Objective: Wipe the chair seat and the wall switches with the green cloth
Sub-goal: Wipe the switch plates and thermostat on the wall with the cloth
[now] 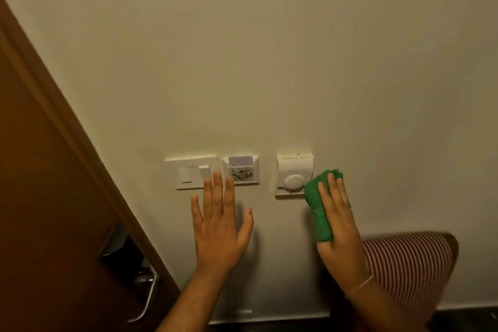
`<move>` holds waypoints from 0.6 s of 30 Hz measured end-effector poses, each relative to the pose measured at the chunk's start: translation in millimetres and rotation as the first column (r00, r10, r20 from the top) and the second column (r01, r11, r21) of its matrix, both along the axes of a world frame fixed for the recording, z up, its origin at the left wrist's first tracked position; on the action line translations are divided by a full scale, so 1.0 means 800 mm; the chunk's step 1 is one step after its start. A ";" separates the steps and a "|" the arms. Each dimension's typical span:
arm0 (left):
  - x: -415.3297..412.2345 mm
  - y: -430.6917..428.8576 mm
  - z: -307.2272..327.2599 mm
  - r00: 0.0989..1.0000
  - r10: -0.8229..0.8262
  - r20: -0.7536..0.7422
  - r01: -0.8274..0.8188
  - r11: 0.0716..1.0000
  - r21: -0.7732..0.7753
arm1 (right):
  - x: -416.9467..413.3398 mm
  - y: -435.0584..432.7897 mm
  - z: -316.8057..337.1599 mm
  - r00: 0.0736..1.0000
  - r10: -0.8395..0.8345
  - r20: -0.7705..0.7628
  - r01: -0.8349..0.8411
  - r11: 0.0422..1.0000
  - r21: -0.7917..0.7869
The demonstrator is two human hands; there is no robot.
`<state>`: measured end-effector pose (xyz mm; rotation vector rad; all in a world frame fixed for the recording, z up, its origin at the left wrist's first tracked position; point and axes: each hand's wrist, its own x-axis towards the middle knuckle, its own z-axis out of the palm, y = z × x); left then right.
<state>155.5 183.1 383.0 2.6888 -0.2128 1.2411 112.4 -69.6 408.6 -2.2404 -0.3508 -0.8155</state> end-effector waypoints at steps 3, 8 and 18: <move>0.028 0.021 0.043 0.998 0.017 0.053 -0.016 0.999 -0.030 | 0.015 0.031 0.023 0.995 0.014 0.099 -0.010 0.999 -0.049; 0.076 0.051 0.084 0.994 0.005 0.107 -0.004 1.000 -0.014 | 0.043 0.088 0.038 0.985 0.015 0.175 0.001 0.996 -0.094; 0.142 0.080 0.101 0.989 -0.082 0.127 0.077 0.996 0.041 | 0.087 0.157 0.017 0.992 -0.060 0.110 0.070 0.993 -0.091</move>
